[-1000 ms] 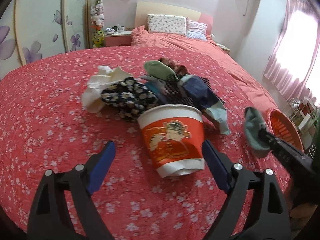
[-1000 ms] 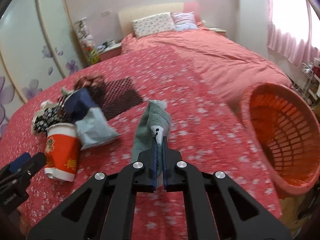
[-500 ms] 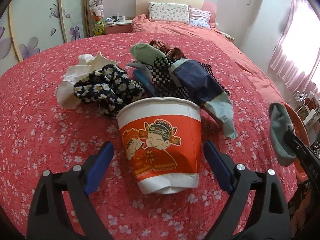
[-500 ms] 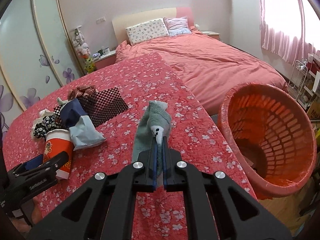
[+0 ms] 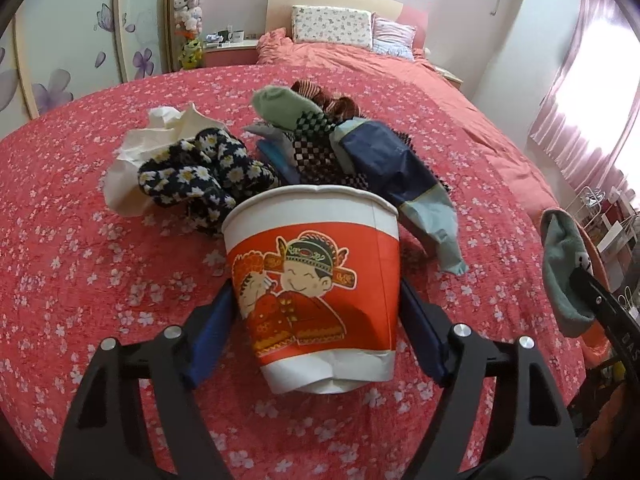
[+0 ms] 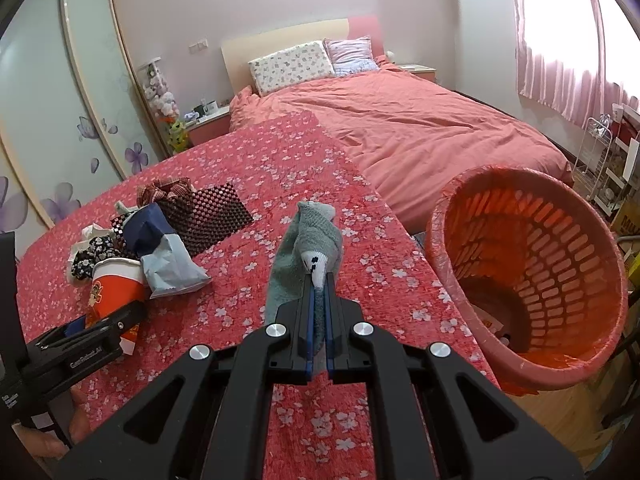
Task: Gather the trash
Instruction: 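Carry the cup and sock over the orange basket and release both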
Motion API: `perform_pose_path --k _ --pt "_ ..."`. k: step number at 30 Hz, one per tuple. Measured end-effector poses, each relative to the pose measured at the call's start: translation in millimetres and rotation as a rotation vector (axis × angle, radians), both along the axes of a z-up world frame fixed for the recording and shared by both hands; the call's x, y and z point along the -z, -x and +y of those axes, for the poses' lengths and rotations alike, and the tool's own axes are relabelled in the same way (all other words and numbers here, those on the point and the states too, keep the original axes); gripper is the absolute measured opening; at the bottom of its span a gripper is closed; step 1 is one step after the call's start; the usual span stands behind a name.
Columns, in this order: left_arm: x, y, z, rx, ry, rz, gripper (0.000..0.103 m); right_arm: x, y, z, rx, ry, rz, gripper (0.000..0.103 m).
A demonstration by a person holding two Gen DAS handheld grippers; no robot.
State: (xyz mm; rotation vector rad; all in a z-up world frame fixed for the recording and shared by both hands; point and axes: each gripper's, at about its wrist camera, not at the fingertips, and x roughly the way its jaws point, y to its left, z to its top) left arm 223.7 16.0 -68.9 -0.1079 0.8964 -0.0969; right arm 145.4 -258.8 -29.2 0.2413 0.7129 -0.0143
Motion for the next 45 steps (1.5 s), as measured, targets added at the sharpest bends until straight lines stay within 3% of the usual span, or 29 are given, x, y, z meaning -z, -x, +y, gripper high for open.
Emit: perform_pose_path --k 20,34,45 --pt "-61.7 42.5 -9.6 0.071 0.039 -0.146 0.076 -27.1 23.7 -14.6 0.023 0.008 -0.093 0.004" --pt "-93.7 53.4 -58.3 0.195 0.089 -0.196 0.076 -51.3 50.2 -37.0 0.104 0.047 -0.208 0.004" --pt "-103.8 49.7 -129.4 0.346 0.116 -0.2 0.076 -65.0 64.6 -91.7 0.248 0.045 -0.284 0.004"
